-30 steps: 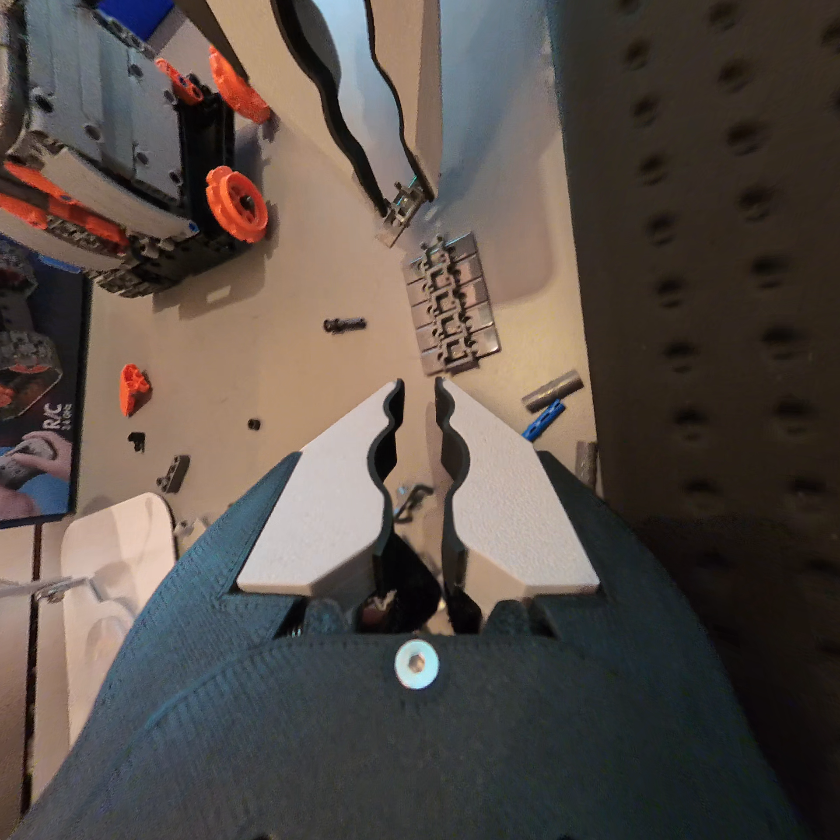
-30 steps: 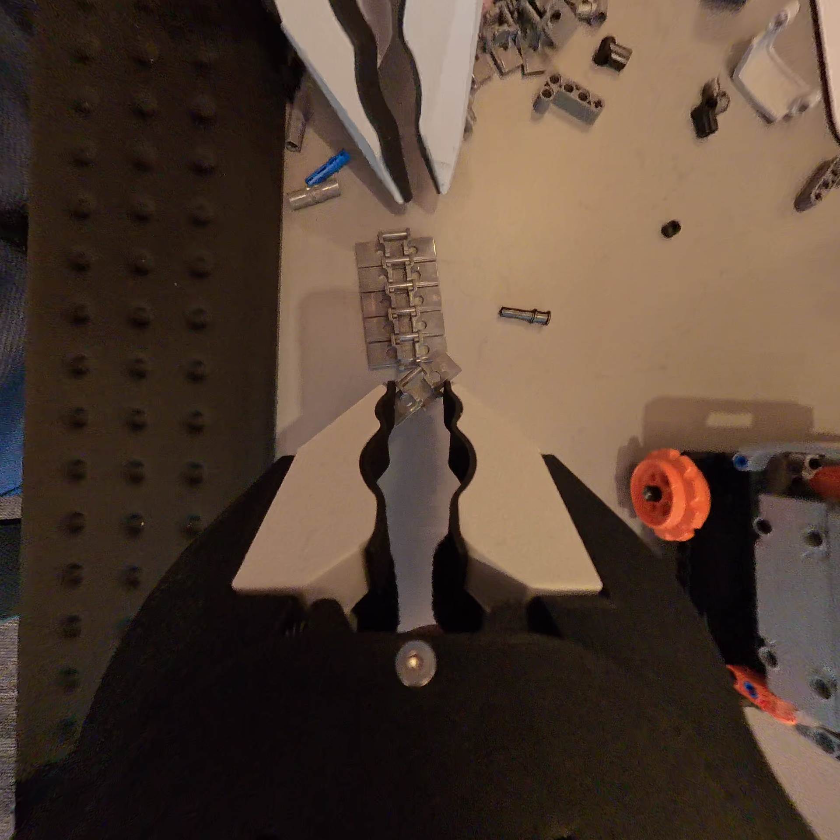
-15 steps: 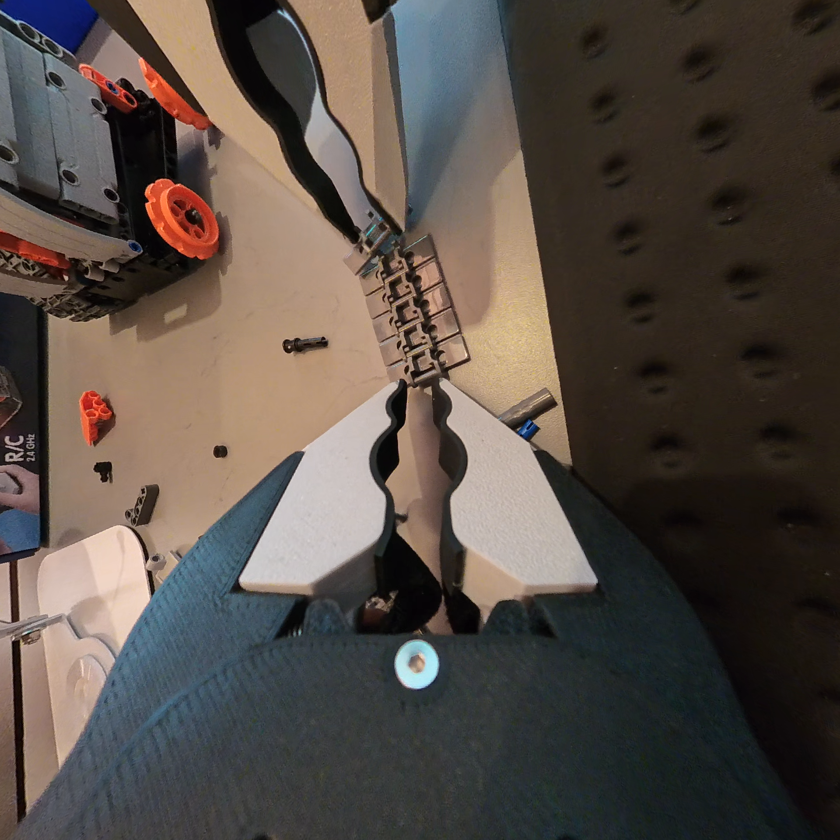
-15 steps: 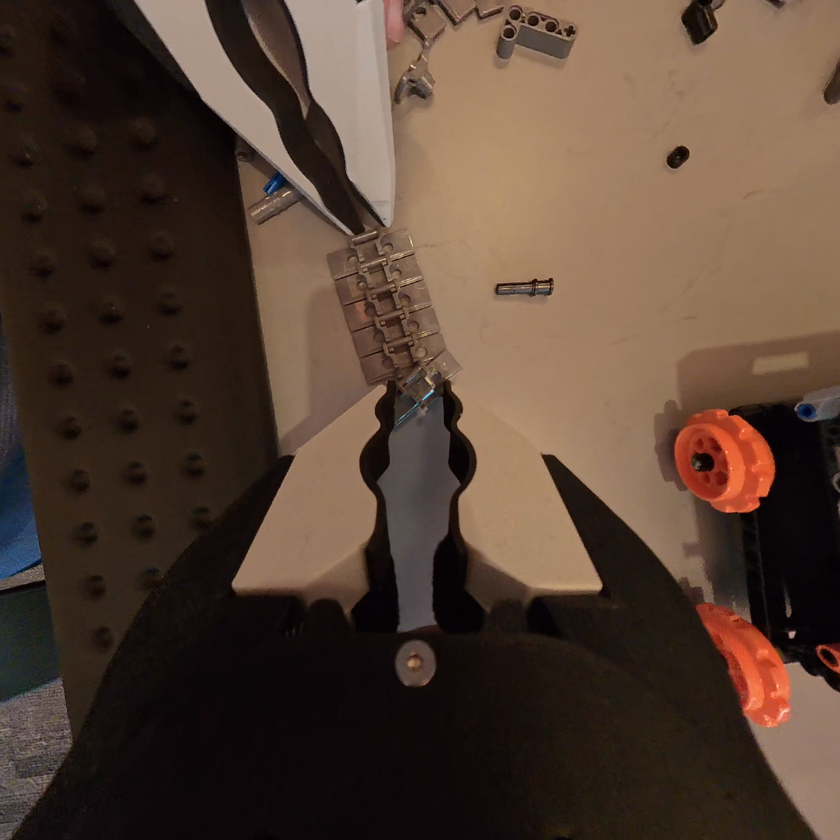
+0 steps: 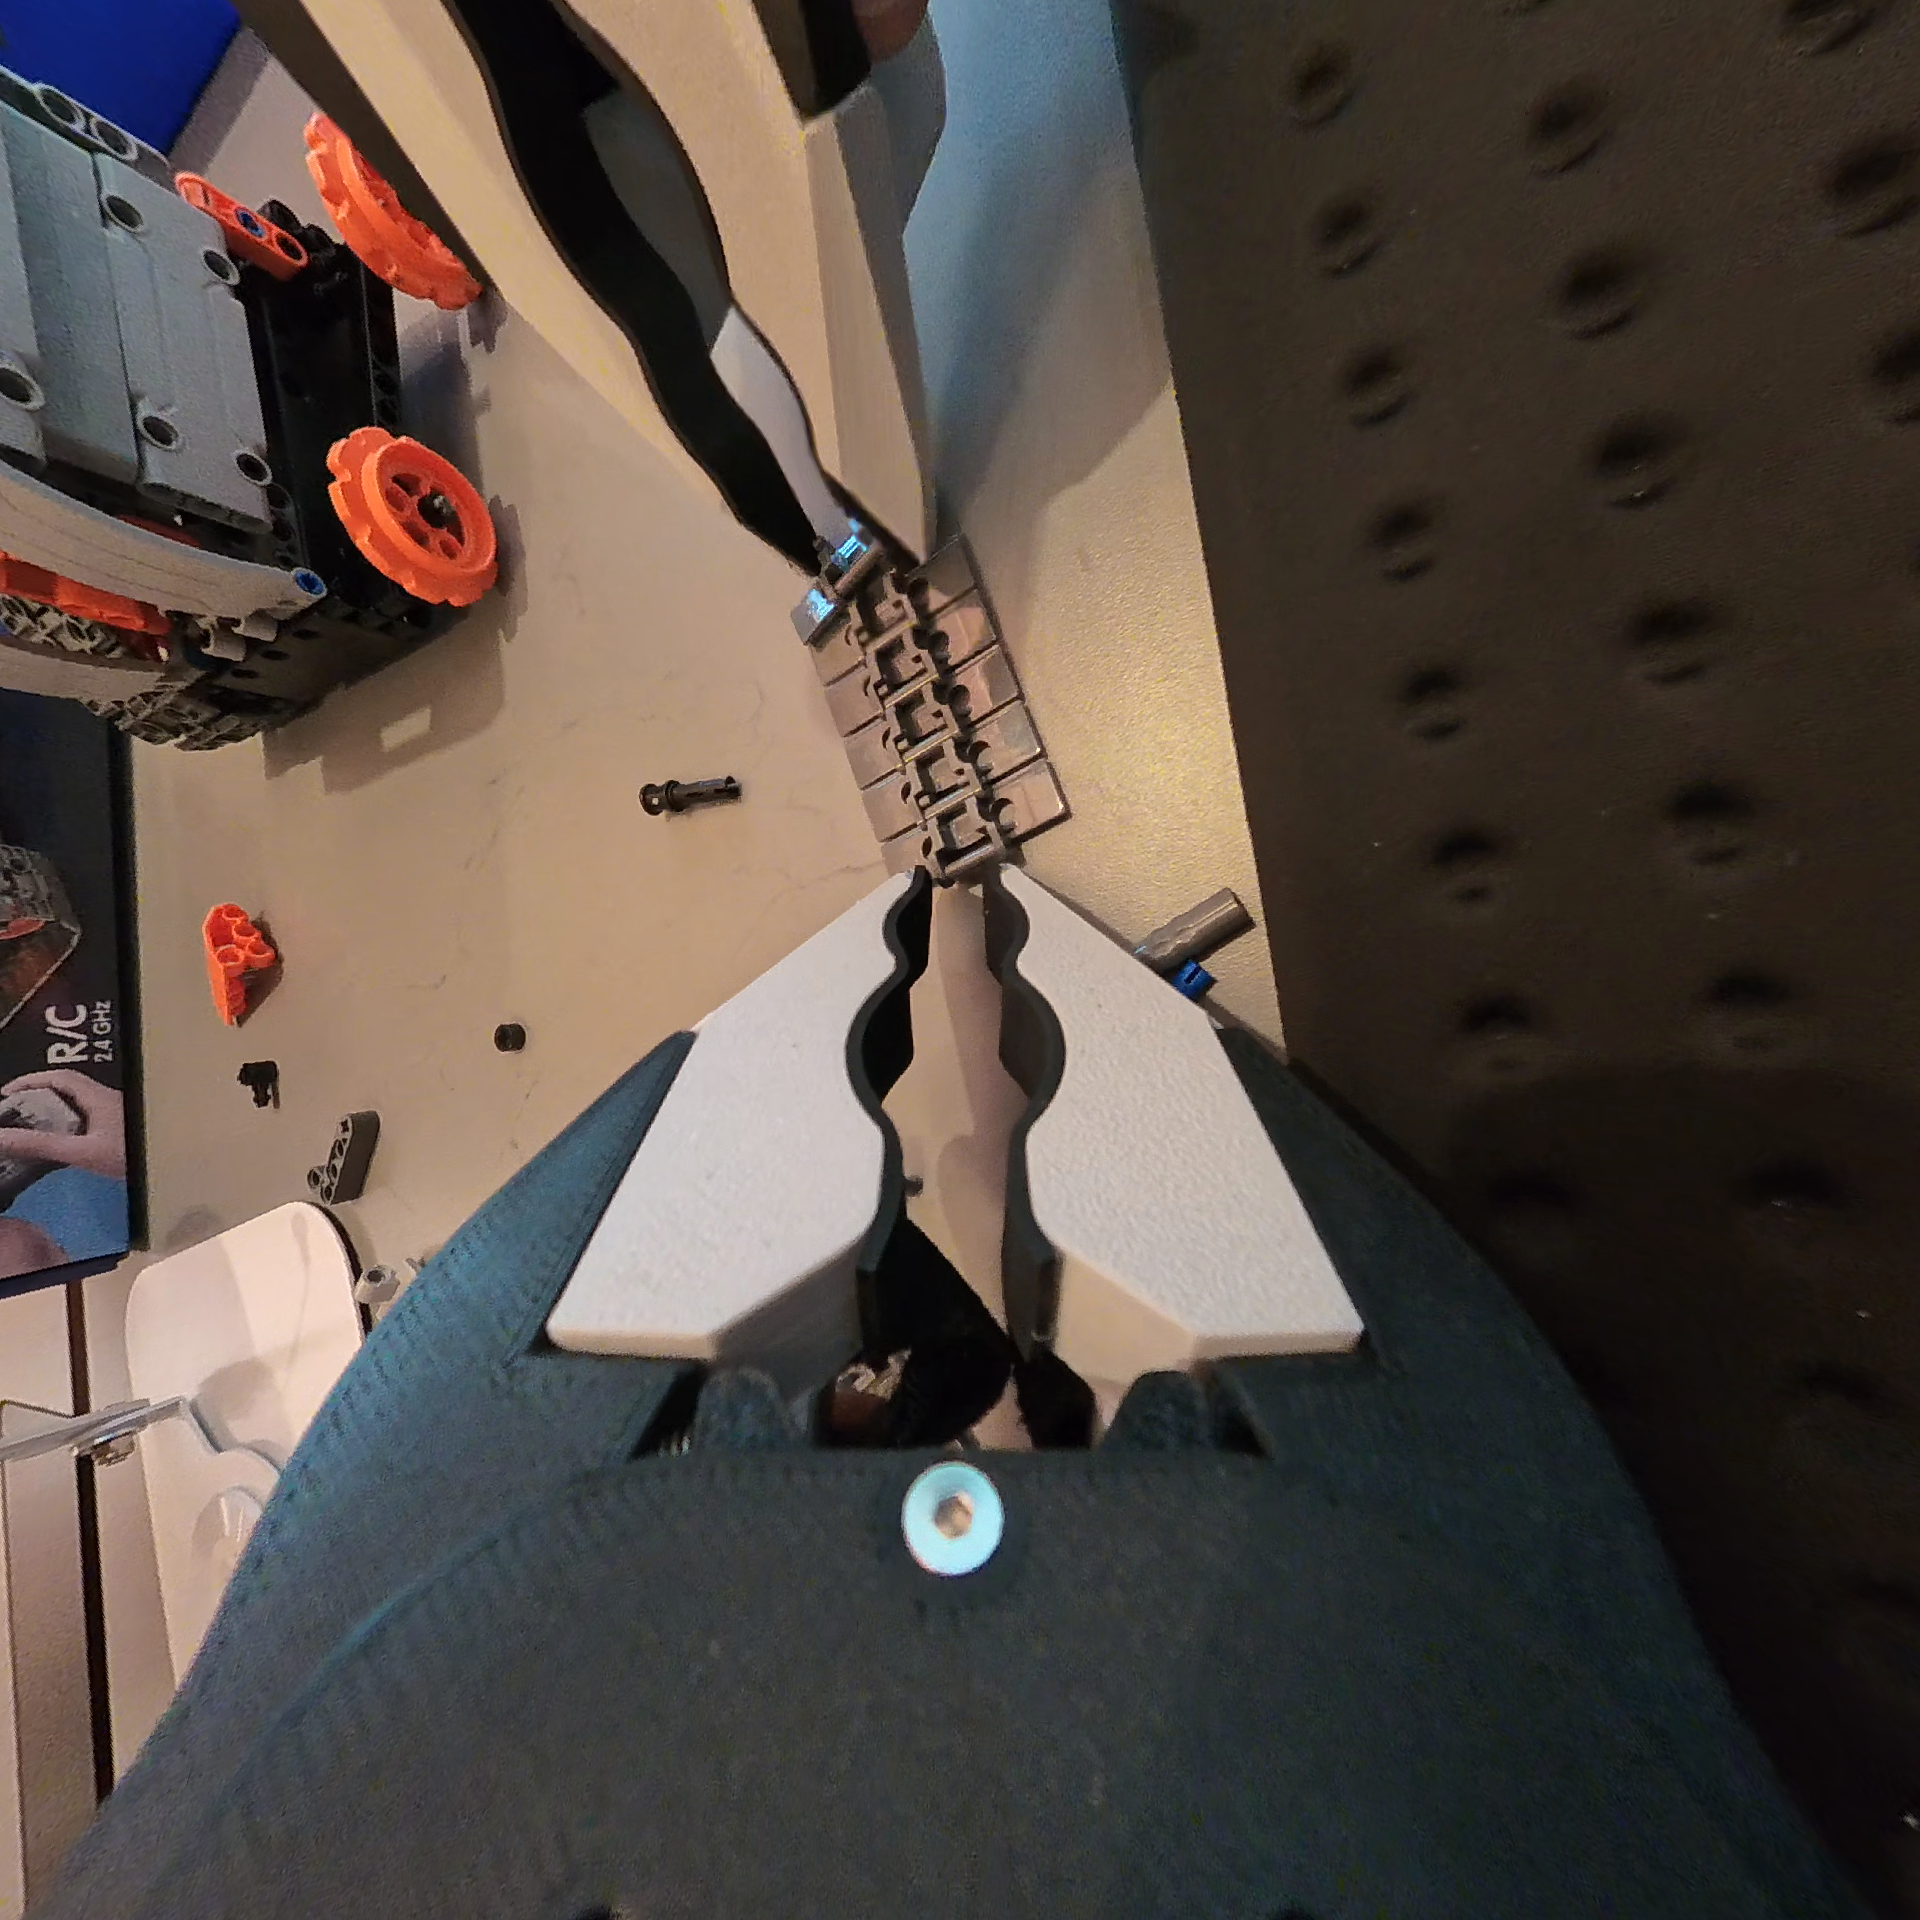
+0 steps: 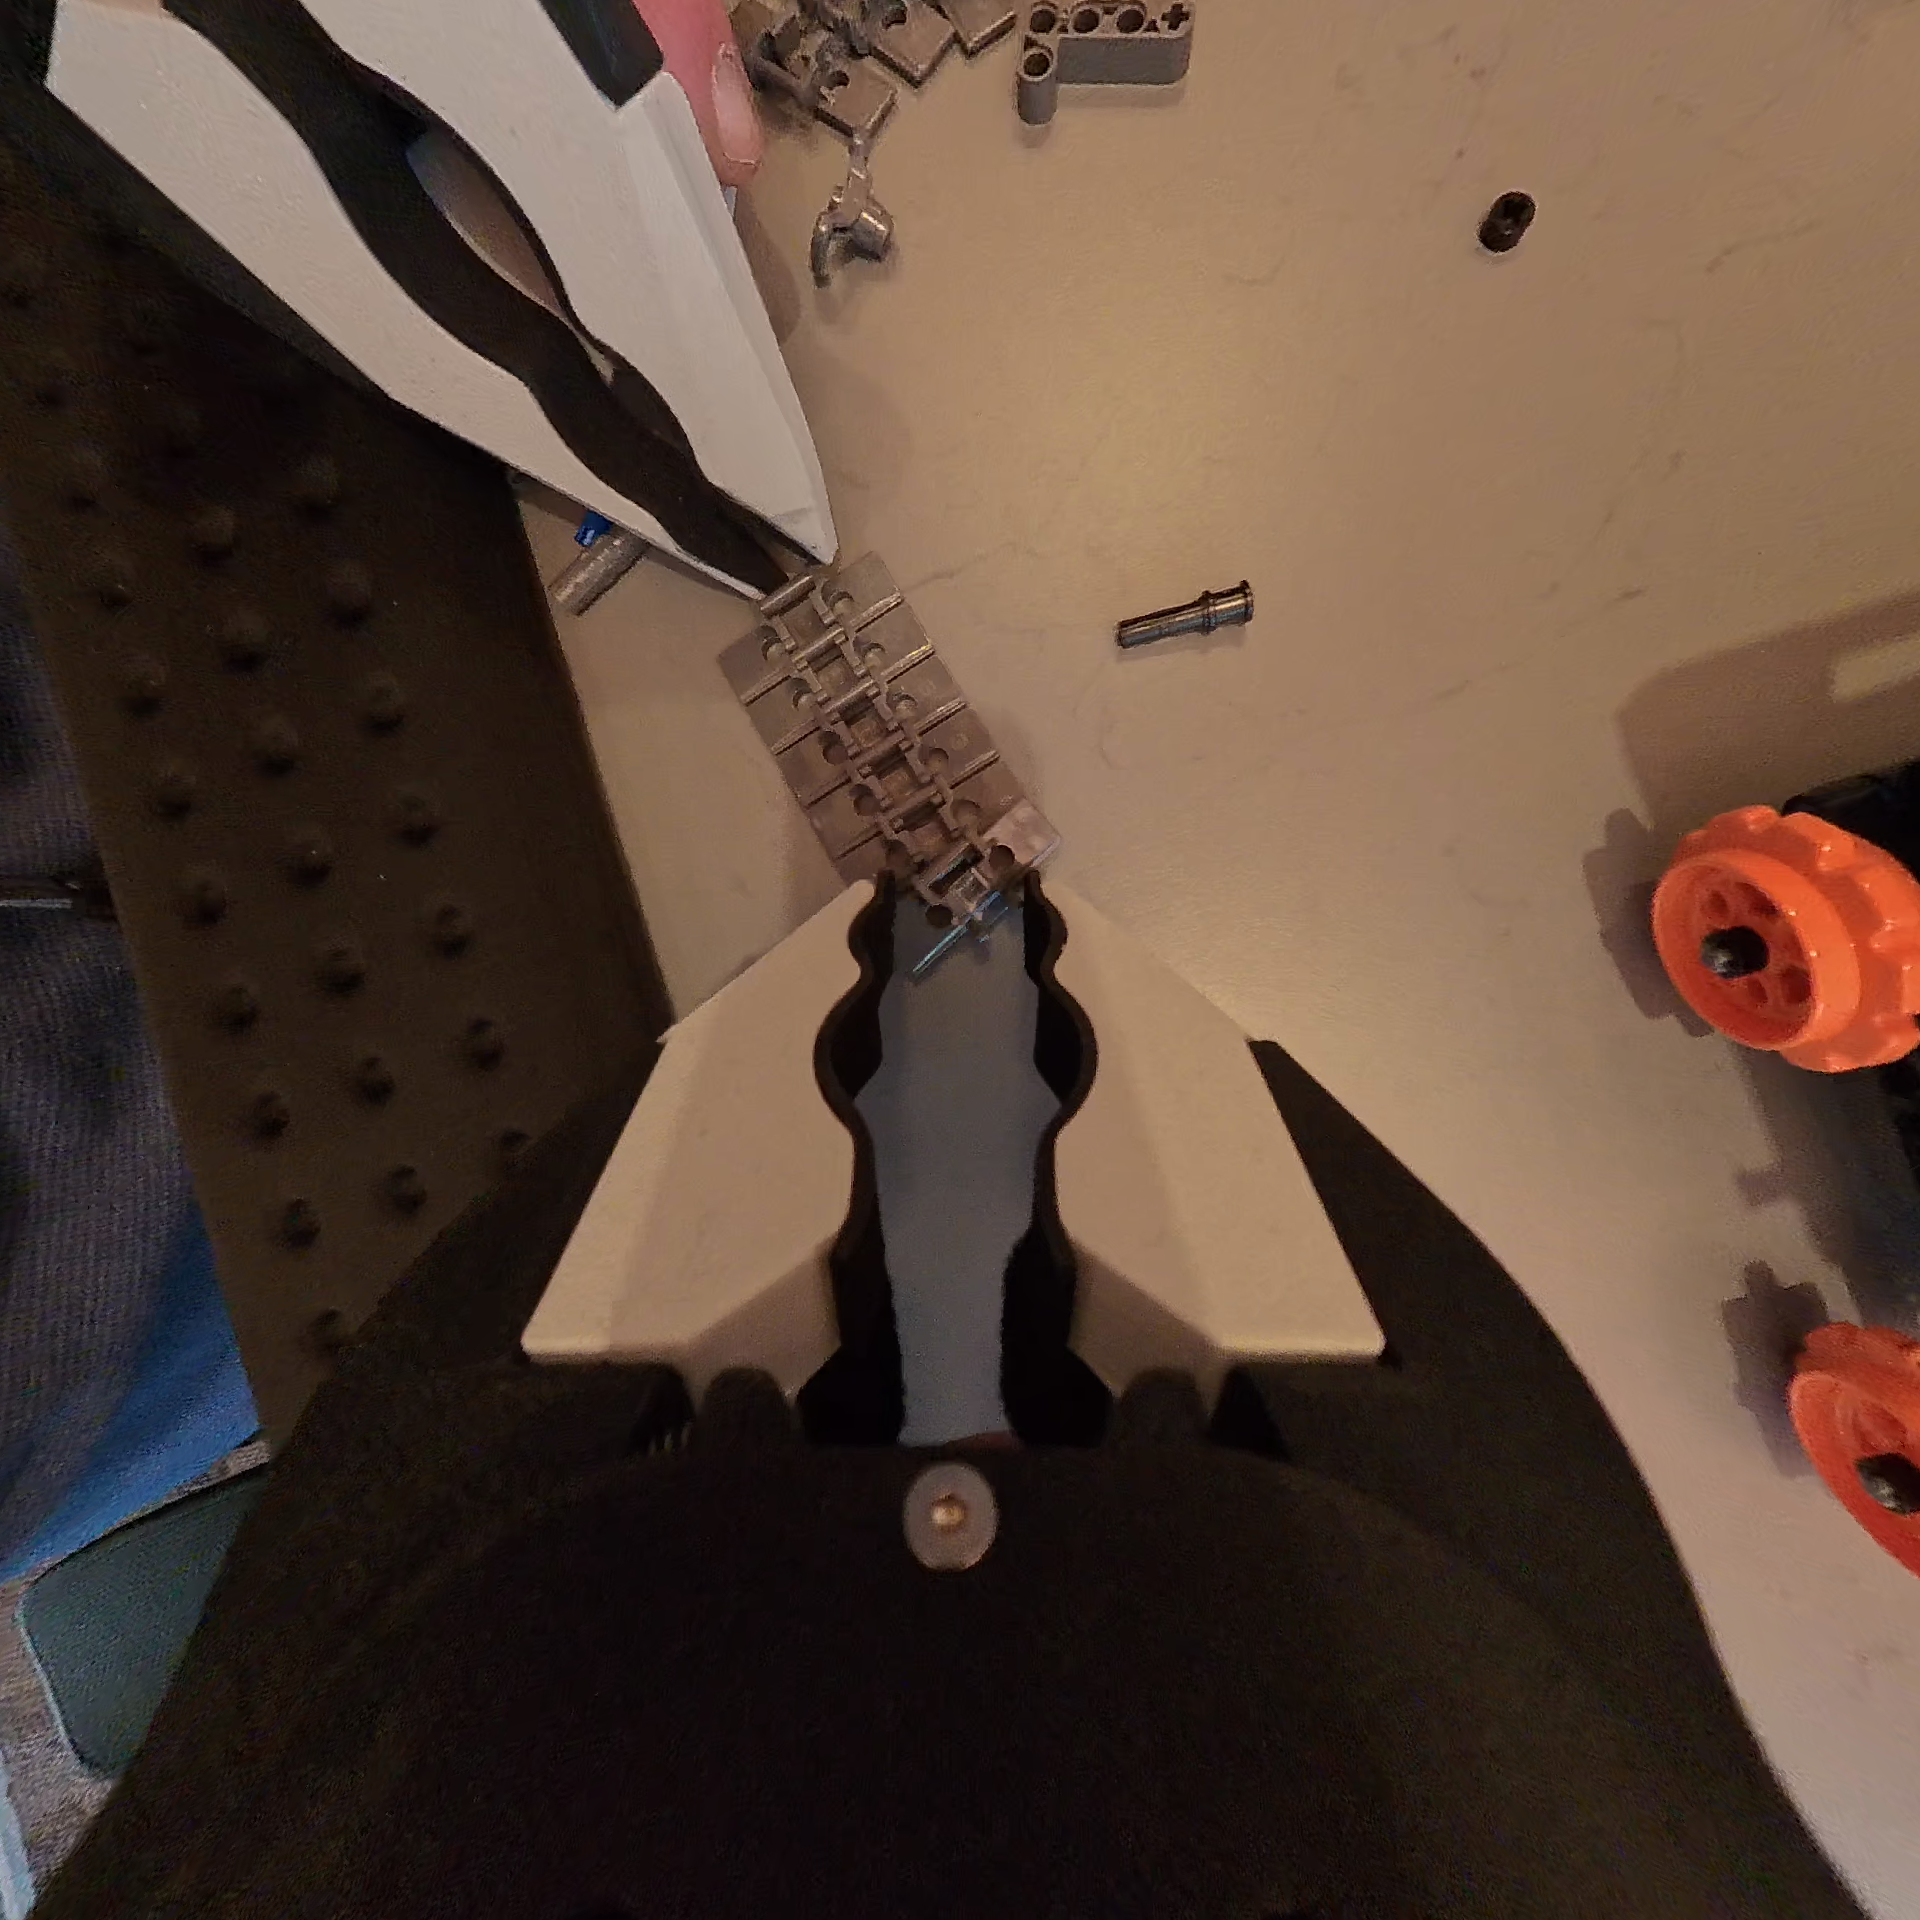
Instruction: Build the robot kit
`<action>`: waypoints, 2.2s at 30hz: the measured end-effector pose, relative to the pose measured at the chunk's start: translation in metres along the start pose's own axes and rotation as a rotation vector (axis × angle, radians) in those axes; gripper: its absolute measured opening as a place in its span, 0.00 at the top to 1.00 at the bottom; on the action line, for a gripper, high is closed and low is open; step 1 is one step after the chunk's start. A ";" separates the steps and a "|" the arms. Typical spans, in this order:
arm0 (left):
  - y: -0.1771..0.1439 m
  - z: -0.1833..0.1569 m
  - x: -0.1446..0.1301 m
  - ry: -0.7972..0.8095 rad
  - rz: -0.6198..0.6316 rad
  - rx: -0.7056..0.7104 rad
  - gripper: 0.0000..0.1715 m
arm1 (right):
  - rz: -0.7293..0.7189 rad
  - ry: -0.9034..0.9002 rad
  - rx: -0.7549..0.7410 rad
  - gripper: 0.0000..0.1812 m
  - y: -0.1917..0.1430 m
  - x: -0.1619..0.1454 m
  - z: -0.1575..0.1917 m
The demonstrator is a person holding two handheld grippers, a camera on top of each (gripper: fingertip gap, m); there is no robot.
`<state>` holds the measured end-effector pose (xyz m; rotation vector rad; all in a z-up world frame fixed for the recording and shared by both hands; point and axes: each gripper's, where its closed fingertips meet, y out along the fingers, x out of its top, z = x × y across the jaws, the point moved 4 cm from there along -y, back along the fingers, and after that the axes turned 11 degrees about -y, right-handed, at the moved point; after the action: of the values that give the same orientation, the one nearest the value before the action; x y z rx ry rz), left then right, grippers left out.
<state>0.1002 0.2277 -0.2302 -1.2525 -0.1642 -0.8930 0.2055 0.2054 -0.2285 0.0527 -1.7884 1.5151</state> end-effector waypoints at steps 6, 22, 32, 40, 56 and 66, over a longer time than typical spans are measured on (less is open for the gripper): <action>-0.001 0.000 0.000 0.004 0.004 0.001 0.94 | -0.002 0.013 0.000 0.83 -0.005 -0.002 0.004; -0.003 0.002 -0.001 0.006 0.007 0.008 0.92 | -0.039 -0.091 -0.024 0.95 -0.017 0.008 0.009; -0.002 0.002 -0.002 -0.014 0.005 -0.012 0.93 | 0.040 -0.232 0.023 1.00 -0.001 0.012 0.003; -0.001 0.004 -0.004 -0.032 0.002 -0.027 0.94 | 0.134 -0.276 0.038 1.00 0.000 0.014 0.003; -0.009 0.003 -0.012 -0.039 0.026 -0.070 0.94 | 0.441 -0.350 0.151 1.00 0.006 0.024 0.002; -0.054 0.028 -0.034 -0.122 0.034 0.009 0.93 | 0.394 -0.360 0.118 1.00 0.005 0.025 0.004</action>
<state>0.0515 0.2671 -0.1994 -1.2987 -0.2429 -0.7861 0.1835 0.2145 -0.2186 0.0336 -2.0760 1.9921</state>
